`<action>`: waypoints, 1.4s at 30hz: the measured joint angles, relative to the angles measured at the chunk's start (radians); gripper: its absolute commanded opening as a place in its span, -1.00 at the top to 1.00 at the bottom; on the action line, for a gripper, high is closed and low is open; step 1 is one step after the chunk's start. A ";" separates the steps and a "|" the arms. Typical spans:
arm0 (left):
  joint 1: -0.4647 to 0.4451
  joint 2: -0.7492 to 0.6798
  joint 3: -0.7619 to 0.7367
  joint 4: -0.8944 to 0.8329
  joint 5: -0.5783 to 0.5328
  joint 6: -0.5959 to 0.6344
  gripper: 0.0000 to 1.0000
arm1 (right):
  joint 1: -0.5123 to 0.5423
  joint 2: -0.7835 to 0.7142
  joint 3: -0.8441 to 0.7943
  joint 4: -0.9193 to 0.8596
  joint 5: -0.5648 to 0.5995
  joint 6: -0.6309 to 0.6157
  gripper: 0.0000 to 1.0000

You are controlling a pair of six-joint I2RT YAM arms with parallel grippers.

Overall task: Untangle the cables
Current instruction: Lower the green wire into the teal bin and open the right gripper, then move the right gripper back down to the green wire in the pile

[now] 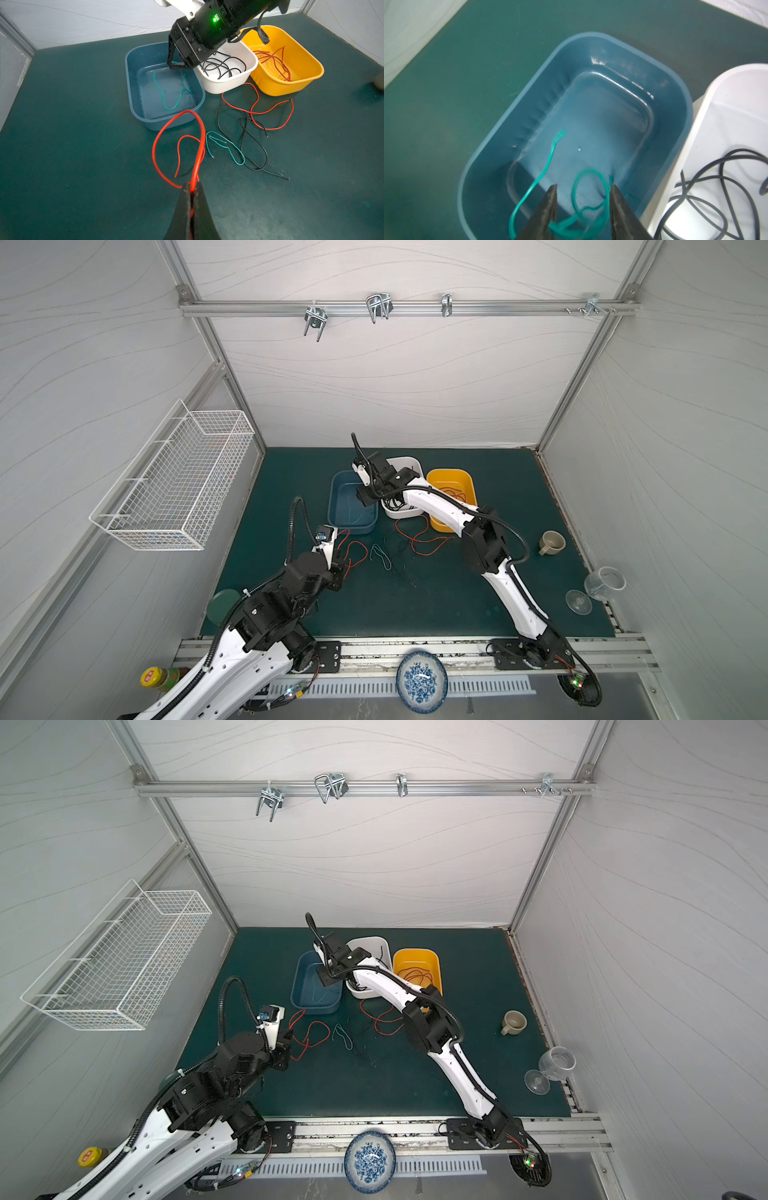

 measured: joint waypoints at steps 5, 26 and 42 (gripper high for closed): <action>0.000 0.000 0.000 0.000 0.000 0.000 1.00 | 0.002 0.000 0.028 -0.006 -0.002 -0.004 0.04; 0.000 -0.007 0.000 0.006 0.001 0.000 1.00 | 0.006 -0.389 -0.409 0.117 -0.085 0.019 -0.18; 0.000 -0.007 0.000 0.006 0.004 0.000 1.00 | 0.111 -0.639 -1.056 0.315 -0.119 0.087 -0.04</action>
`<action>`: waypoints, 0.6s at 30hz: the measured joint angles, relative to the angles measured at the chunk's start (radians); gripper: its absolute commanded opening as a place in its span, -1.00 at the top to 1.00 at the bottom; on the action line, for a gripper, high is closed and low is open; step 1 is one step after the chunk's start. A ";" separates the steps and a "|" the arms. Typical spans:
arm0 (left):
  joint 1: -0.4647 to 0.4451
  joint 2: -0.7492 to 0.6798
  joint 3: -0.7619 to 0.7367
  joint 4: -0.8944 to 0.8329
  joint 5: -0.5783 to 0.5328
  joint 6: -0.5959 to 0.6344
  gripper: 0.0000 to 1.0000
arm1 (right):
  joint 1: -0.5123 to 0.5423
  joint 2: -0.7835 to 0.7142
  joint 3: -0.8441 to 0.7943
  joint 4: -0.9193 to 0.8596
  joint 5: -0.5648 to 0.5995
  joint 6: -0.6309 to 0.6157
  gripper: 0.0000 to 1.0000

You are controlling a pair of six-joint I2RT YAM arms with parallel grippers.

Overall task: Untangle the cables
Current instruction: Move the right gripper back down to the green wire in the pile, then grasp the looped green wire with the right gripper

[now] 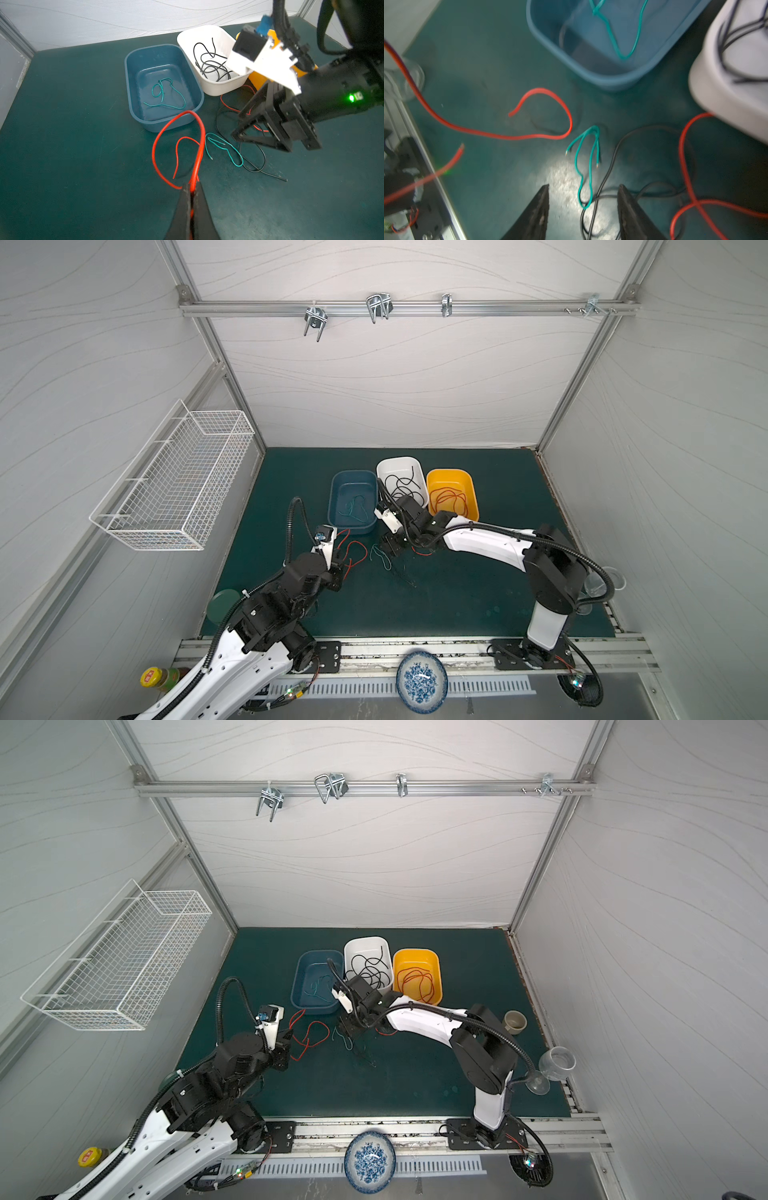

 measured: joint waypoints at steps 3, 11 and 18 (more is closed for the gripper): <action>0.000 0.001 0.000 0.000 0.002 0.000 1.00 | 0.017 -0.013 -0.064 0.037 0.000 0.018 -0.03; 0.000 0.001 0.000 0.000 0.003 0.000 1.00 | 0.026 -0.014 -0.159 0.095 0.000 0.055 0.05; 0.000 0.007 0.000 0.000 0.003 0.000 1.00 | 0.031 -0.007 -0.167 0.148 0.006 0.063 0.29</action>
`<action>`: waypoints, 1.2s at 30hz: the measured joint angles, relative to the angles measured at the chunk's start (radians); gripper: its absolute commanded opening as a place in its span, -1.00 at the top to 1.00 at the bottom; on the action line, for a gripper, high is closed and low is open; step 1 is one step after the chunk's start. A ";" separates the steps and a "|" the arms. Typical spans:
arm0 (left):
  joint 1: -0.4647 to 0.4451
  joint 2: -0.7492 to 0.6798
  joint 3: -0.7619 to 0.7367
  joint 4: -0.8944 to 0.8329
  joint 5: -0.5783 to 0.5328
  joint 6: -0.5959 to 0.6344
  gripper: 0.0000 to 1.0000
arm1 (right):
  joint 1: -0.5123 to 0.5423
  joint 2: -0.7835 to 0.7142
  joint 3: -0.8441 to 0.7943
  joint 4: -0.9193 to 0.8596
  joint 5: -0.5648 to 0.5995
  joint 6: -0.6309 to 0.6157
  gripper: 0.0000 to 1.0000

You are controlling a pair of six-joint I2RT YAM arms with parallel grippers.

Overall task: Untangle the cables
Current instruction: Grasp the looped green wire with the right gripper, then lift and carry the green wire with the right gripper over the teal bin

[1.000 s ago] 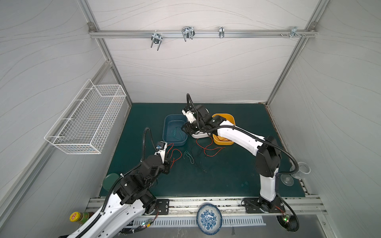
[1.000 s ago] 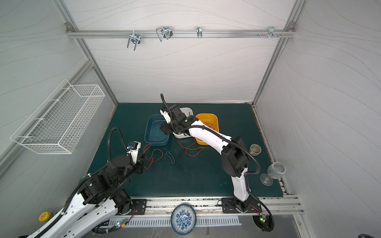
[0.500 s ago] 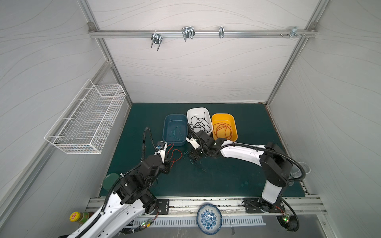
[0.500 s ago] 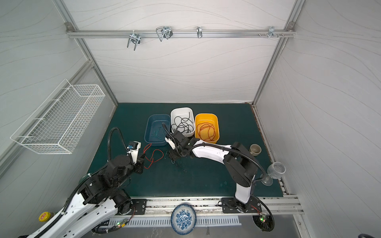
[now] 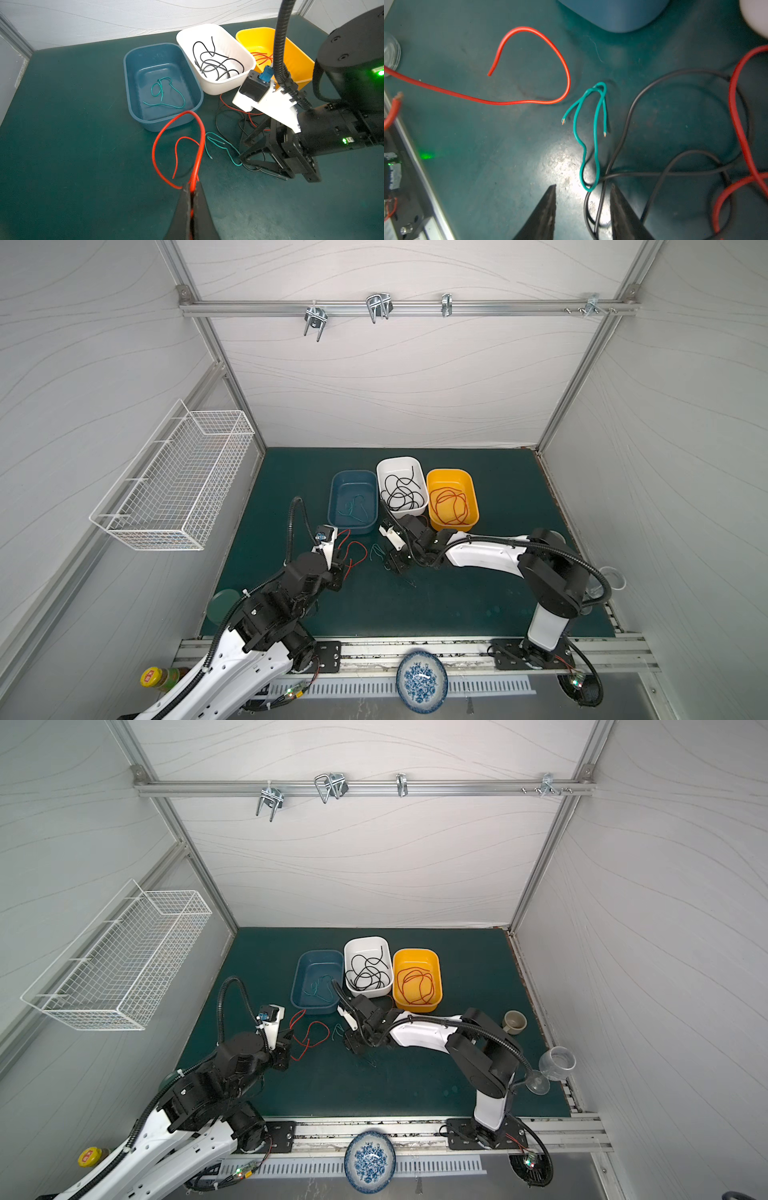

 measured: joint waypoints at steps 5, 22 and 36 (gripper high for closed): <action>0.000 0.010 0.000 0.000 0.006 0.000 1.00 | 0.000 0.036 0.005 0.020 0.031 0.000 0.36; 0.000 0.038 0.000 0.000 0.030 0.000 1.00 | 0.000 0.105 0.045 0.041 0.072 -0.002 0.82; 0.000 0.042 0.000 0.000 0.034 0.000 1.00 | 0.000 0.063 0.044 0.032 0.081 -0.002 1.00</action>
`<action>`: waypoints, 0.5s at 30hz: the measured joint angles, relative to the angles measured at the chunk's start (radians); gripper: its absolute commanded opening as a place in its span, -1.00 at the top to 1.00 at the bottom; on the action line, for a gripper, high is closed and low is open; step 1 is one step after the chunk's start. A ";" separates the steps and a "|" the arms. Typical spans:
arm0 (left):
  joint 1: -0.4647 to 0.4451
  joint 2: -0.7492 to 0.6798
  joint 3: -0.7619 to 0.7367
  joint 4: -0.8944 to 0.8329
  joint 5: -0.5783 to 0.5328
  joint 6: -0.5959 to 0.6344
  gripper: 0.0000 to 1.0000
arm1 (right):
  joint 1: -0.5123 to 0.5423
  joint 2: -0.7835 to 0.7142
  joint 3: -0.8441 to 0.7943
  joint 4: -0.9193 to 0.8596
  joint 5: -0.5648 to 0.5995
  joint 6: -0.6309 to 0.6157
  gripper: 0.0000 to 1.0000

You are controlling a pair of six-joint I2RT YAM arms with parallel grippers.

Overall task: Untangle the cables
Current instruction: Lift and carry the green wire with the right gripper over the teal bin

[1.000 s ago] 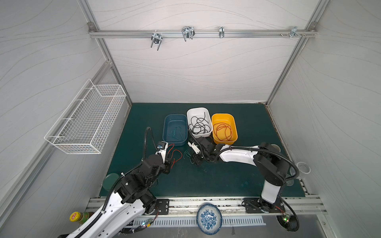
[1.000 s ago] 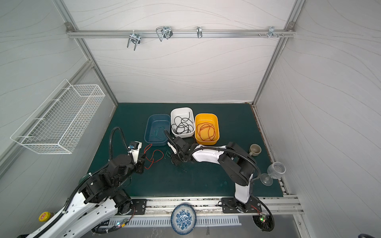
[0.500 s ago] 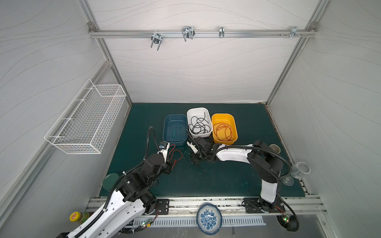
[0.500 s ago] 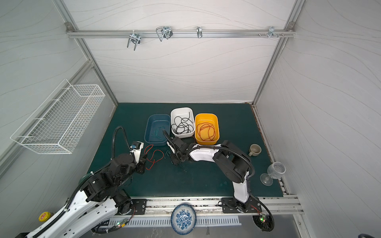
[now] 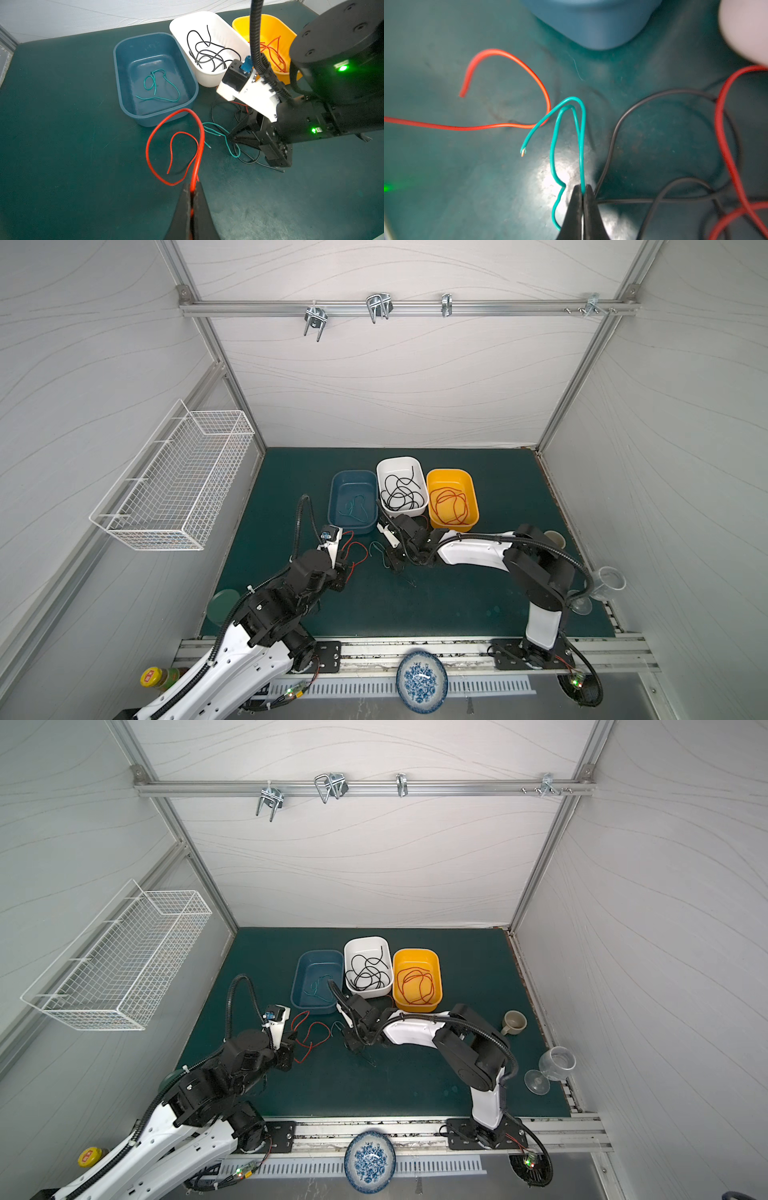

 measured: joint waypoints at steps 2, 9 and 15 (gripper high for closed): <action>0.000 0.002 0.000 0.000 0.001 0.000 1.00 | 0.000 -0.026 0.000 -0.003 0.001 0.000 1.00; 0.000 0.005 0.000 0.000 0.003 0.000 1.00 | 0.000 -0.093 0.044 -0.054 0.008 -0.004 1.00; 0.000 0.008 0.000 0.000 0.006 0.000 1.00 | 0.000 -0.086 0.168 -0.109 0.005 -0.014 1.00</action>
